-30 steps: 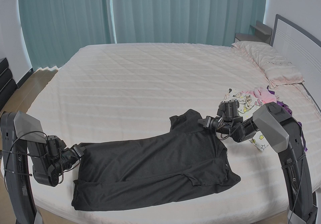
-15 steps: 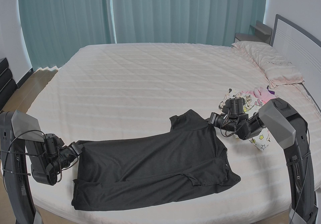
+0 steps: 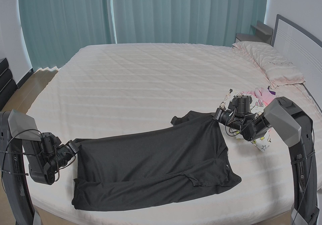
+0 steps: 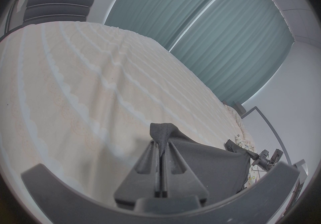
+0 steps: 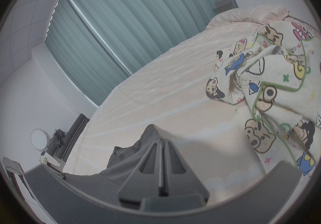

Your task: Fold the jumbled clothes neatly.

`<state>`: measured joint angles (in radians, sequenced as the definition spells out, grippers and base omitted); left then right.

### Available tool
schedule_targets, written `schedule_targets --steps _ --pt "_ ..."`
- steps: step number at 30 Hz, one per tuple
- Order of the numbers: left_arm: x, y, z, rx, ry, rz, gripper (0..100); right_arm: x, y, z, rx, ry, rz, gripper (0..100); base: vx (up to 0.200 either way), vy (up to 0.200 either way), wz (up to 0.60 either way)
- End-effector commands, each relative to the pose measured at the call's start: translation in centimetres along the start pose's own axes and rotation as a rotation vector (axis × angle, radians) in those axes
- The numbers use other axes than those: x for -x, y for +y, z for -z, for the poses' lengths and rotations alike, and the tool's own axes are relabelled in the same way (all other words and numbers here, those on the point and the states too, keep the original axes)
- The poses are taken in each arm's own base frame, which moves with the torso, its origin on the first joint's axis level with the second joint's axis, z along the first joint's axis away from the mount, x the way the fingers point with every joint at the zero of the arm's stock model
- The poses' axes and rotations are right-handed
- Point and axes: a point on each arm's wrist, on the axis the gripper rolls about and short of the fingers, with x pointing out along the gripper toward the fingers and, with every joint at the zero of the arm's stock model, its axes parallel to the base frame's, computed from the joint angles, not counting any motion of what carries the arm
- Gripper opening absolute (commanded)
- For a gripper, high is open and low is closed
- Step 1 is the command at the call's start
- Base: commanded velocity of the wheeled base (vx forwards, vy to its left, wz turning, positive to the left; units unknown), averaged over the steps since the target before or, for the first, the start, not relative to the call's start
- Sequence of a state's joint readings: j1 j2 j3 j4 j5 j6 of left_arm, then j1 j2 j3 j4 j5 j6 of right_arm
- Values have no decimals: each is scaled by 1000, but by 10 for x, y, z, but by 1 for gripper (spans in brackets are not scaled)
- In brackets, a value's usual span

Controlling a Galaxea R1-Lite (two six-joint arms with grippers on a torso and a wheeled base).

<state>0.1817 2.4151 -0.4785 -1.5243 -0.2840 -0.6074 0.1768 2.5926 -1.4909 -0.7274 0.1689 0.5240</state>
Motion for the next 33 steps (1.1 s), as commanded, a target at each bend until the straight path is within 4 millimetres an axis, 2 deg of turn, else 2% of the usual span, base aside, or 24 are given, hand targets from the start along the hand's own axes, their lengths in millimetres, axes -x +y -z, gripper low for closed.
schedule_targets --steps 1,13,15,21,28,33 --pt "4 -4 -8 -3 -26 10 0 2 -1 1 0 3 1 0 0 0 0" --pt "13 -4 -10 -50 -25 2 0 4 -4 -2 -6 -26 -1 0 0 0 0" --pt "17 -7 -10 -52 -23 2 0 7 -4 -6 -6 -56 -12 0 0 0 0" --pt "22 -9 -10 -53 -20 2 0 14 -7 1 -1 -48 -12 0 0 0 0" --pt "21 -11 -12 -59 -26 13 0 17 -5 -3 4 -60 -19 0 0 0 0" --pt "23 -11 -11 -57 -16 20 0 27 0 -7 5 -55 -31 0 0 0 0"
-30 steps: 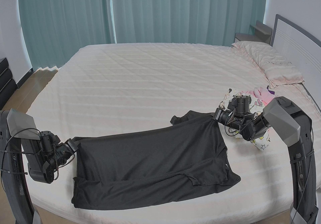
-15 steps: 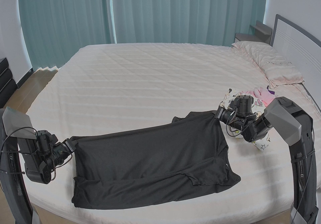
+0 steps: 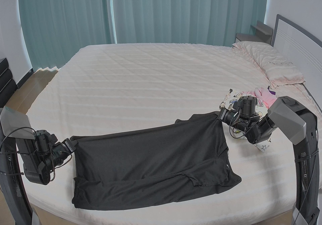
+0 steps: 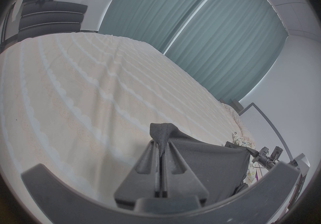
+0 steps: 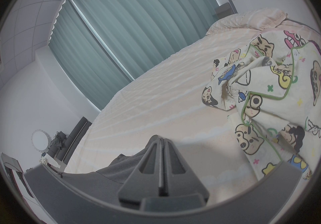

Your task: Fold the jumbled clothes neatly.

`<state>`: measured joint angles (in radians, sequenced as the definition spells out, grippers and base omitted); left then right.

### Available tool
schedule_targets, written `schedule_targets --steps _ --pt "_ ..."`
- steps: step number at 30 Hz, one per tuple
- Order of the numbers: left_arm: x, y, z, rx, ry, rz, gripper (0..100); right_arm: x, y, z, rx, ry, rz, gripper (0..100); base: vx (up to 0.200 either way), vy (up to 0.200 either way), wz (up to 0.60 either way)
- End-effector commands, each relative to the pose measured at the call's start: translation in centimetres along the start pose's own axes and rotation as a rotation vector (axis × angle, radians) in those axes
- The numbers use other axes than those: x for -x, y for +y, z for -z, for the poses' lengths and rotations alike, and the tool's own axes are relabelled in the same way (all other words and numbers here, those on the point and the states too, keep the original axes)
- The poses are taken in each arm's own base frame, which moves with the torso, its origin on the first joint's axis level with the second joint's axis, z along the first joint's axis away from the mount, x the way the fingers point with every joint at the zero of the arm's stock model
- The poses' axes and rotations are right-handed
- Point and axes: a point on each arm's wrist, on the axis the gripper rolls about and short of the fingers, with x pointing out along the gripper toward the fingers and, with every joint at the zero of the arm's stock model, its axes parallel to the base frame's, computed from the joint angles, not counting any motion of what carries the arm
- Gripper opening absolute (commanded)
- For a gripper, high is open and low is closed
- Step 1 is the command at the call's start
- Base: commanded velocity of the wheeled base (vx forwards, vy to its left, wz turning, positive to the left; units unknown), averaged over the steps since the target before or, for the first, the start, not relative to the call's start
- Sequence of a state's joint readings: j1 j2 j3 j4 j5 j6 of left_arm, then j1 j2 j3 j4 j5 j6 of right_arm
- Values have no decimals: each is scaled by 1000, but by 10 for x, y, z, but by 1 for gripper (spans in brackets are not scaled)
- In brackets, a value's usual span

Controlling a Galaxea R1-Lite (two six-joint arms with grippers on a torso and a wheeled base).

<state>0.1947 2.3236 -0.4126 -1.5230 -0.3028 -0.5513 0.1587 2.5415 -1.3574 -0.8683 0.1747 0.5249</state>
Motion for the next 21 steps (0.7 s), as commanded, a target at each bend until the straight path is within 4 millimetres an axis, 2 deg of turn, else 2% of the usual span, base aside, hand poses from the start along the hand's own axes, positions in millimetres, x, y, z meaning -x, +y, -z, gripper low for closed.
schedule_targets --steps 1,21 --pt "2 -1 0 1 -1 1 0 11 7 -6 1 3 -26 0 0 0 0" --pt "27 -8 1 -29 16 -15 0 34 6 5 6 16 -70 0 0 0 0"
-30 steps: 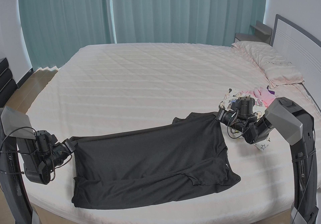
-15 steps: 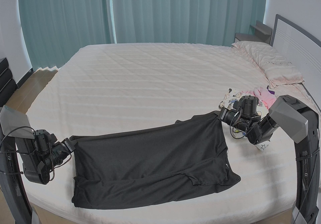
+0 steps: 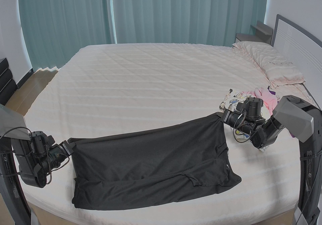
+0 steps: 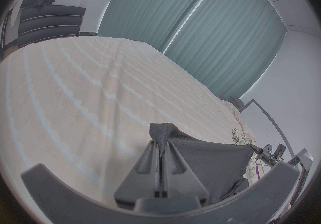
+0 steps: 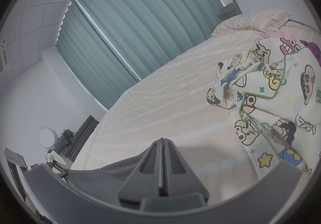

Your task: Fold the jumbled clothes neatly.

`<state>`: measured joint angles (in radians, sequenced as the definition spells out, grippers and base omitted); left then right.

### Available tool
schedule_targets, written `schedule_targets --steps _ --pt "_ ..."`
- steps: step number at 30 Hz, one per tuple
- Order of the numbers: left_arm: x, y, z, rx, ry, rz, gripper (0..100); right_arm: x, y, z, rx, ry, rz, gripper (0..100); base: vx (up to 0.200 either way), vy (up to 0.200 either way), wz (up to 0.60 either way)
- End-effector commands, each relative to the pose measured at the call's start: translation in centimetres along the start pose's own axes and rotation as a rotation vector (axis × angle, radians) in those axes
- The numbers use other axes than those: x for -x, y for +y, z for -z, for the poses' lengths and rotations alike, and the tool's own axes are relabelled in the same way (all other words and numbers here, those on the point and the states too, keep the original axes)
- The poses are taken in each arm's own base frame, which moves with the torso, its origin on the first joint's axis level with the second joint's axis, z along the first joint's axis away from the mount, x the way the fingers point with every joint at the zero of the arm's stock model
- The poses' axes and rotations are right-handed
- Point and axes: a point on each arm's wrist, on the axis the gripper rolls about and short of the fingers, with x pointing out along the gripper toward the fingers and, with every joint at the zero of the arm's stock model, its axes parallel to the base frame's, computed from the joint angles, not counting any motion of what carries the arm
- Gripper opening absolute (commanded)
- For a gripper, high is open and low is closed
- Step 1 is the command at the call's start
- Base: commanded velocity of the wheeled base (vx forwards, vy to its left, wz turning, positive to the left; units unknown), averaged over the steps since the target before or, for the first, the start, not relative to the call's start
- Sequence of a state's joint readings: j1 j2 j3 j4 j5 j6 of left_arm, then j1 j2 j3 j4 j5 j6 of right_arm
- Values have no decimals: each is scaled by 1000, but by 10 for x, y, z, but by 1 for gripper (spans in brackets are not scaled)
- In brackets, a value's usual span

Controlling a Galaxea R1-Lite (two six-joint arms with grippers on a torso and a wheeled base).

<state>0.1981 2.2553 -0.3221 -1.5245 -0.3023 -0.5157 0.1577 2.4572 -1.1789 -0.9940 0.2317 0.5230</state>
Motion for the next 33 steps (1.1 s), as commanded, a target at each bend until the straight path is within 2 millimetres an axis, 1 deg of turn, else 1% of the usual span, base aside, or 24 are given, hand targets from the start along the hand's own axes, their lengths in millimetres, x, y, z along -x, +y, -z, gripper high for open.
schedule_targets --steps 1,8,11,16,17,20,22,25,28,29,31,33 --pt "6 -1 1 -3 6 -5 0 8 -1 7 -4 30 -6 0 0 0 0" --pt "13 3 10 -55 49 -32 0 19 -5 13 11 71 -4 0 0 0 0" --pt "21 4 15 -66 76 -44 0 25 -6 16 18 76 -3 0 0 0 0" --pt "27 5 20 -81 99 -59 0 33 -8 18 24 89 -3 0 0 0 0" --pt "32 8 25 -94 118 -71 0 39 -11 22 33 108 -13 0 0 0 0" --pt "37 8 28 -99 129 -65 0 44 -14 26 39 117 -13 0 0 0 0" --pt "43 10 31 -94 151 -60 0 49 -16 32 50 138 -8 0 0 0 0" --pt "47 12 34 -103 172 -71 0 54 -20 41 59 170 5 0 0 0 0" --pt "49 16 43 -115 219 -88 0 58 -23 49 81 203 4 0 0 0 0" --pt "49 16 43 -115 219 -88 0 58 -23 49 81 203 4 0 0 0 0" --pt "52 20 50 -115 260 -105 0 61 -24 54 90 221 -1 0 0 0 0" --pt "52 20 50 -115 260 -105 0 61 -24 54 90 221 -1 0 0 0 0"
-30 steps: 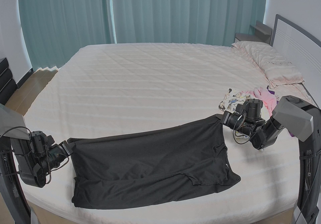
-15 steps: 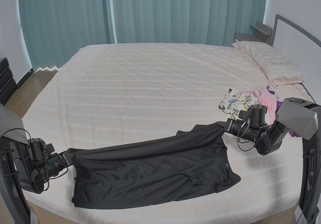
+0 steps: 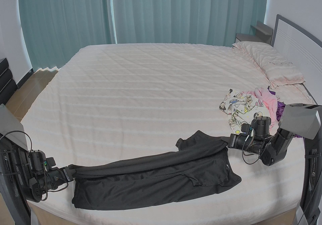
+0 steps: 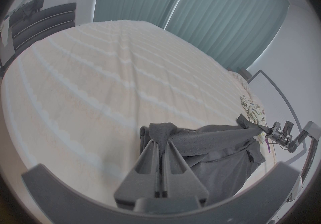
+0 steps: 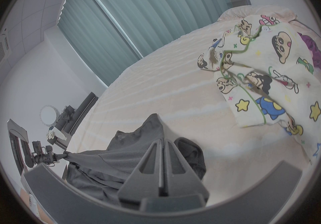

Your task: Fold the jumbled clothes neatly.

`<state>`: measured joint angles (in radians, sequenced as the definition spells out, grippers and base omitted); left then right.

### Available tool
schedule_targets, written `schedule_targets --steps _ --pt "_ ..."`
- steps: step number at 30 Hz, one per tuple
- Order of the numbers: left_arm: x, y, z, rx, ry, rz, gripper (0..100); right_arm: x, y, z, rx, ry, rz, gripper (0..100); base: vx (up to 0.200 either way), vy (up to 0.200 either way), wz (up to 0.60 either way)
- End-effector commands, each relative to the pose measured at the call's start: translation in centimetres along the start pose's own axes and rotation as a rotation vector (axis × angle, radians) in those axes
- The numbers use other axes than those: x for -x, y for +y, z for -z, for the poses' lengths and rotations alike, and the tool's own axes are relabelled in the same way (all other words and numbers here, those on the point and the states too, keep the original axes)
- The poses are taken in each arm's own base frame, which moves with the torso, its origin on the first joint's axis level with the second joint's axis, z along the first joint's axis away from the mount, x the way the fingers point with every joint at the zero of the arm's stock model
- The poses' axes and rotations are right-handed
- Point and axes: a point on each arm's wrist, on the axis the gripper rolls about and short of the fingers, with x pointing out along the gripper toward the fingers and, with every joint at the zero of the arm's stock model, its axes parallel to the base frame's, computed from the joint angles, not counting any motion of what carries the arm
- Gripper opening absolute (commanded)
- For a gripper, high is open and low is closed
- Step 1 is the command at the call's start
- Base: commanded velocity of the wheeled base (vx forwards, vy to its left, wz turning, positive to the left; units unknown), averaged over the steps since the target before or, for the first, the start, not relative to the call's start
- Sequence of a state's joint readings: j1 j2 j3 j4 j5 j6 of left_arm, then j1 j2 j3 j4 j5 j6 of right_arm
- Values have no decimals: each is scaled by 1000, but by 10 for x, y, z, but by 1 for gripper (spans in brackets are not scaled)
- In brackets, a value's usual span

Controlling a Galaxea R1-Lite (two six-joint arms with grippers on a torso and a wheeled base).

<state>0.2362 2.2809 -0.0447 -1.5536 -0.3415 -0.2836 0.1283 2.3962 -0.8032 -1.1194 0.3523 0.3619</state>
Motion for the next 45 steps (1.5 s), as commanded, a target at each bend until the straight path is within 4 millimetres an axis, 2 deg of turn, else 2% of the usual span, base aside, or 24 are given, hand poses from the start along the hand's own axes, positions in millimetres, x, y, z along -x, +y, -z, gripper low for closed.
schedule_targets --steps 1,14,15,16,17,24,31,35,40,45 --pt "0 5 14 10 66 -19 0 3 -2 12 -3 38 10 0 0 0 0" --pt "-4 8 23 19 119 -19 0 1 -11 32 28 102 32 0 0 0 0" --pt "-4 8 24 19 120 -20 100 1 -12 33 27 106 34 0 0 0 0" --pt "-4 8 24 18 120 -19 100 1 -12 34 31 108 34 0 0 0 0" --pt "-4 9 24 18 121 -20 100 0 -12 34 33 109 34 100 0 0 0" --pt "-3 9 22 20 109 -23 100 2 -11 29 30 93 32 100 0 0 0" --pt "11 20 5 78 17 -32 100 14 -7 0 0 -1 19 100 0 0 0" --pt "32 18 -20 225 -100 85 100 16 11 -26 -118 -60 -45 100 0 0 0" --pt "34 8 -26 314 -115 136 100 4 31 -19 -136 6 -76 100 0 0 0" --pt "16 -15 -27 491 -50 227 100 -6 42 -10 -159 112 -64 100 0 0 0"
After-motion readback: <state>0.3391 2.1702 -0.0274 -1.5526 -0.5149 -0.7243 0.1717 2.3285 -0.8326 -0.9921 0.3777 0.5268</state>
